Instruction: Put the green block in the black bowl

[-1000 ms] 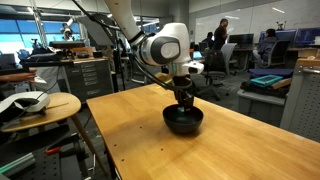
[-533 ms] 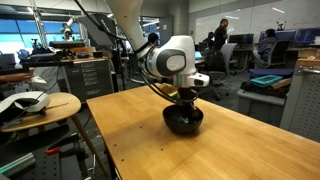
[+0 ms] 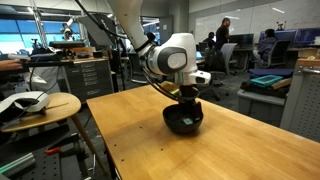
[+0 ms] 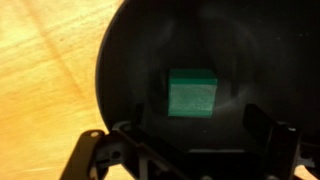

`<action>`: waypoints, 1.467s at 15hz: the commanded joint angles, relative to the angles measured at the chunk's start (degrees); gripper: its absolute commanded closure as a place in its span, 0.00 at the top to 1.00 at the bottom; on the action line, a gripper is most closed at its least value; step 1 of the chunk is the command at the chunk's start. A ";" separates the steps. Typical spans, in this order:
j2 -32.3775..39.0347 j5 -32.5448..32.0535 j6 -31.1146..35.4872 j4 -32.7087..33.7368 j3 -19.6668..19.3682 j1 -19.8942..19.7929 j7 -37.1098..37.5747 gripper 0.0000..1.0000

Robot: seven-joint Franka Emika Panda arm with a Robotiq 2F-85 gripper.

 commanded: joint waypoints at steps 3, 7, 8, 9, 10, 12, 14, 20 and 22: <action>-5.30 1.00 -1.82 -2.47 0.99 -0.70 -2.42 1.00; -8.01 0.25 -6.24 -3.62 0.95 -0.38 -3.45 1.00; -8.70 -0.10 -7.68 -3.95 0.86 -0.22 -3.63 1.00; -9.36 -0.61 -9.02 -4.26 0.69 -0.01 -3.72 1.00; -10.19 -0.58 -10.07 -4.71 0.95 -0.16 -4.34 1.00; -11.86 -0.57 -11.82 -5.53 1.28 -0.29 -5.36 1.00; -14.04 -0.46 -13.11 -6.61 1.62 -0.38 -6.33 1.00; -23.53 1.35 -17.06 -11.31 3.02 -1.19 -9.78 1.00; -19.84 -0.09 -15.70 -8.81 2.48 -0.58 -7.51 1.00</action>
